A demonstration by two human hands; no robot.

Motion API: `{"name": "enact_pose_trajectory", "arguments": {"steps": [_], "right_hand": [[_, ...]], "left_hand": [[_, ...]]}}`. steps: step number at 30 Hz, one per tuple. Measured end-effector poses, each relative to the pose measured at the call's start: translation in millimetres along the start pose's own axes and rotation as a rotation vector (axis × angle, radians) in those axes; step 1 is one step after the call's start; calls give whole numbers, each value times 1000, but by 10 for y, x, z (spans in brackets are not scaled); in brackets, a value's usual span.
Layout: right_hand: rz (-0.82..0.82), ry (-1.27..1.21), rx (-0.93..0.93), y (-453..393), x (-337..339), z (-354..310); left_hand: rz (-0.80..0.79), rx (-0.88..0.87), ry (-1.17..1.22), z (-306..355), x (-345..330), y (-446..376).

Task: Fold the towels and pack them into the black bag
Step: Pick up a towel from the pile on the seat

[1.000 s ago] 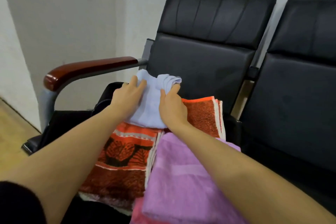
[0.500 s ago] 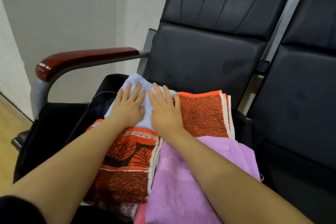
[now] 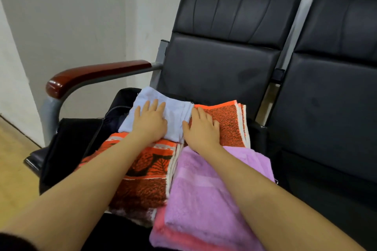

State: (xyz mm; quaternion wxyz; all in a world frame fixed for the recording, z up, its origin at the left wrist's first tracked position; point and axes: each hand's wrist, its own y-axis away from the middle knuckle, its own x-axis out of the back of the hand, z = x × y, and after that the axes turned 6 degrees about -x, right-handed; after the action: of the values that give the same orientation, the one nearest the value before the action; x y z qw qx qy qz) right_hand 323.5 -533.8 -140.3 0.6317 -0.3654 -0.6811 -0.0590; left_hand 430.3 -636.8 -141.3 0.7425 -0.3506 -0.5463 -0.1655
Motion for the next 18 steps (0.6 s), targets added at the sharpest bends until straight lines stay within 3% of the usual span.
{"name": "enact_pose_trajectory", "arguments": {"steps": [5,11,18], "right_hand": [[75,-66,-71,254,516,307],[181,-69,-132,682,1193,1156],[267,-133,-378,1616,1933,2538]], "left_hand": [[92,-72,193,555,410,199],[154,-212,382,1537,639,592],[-32,-388,674,3095,570,1188]]}}
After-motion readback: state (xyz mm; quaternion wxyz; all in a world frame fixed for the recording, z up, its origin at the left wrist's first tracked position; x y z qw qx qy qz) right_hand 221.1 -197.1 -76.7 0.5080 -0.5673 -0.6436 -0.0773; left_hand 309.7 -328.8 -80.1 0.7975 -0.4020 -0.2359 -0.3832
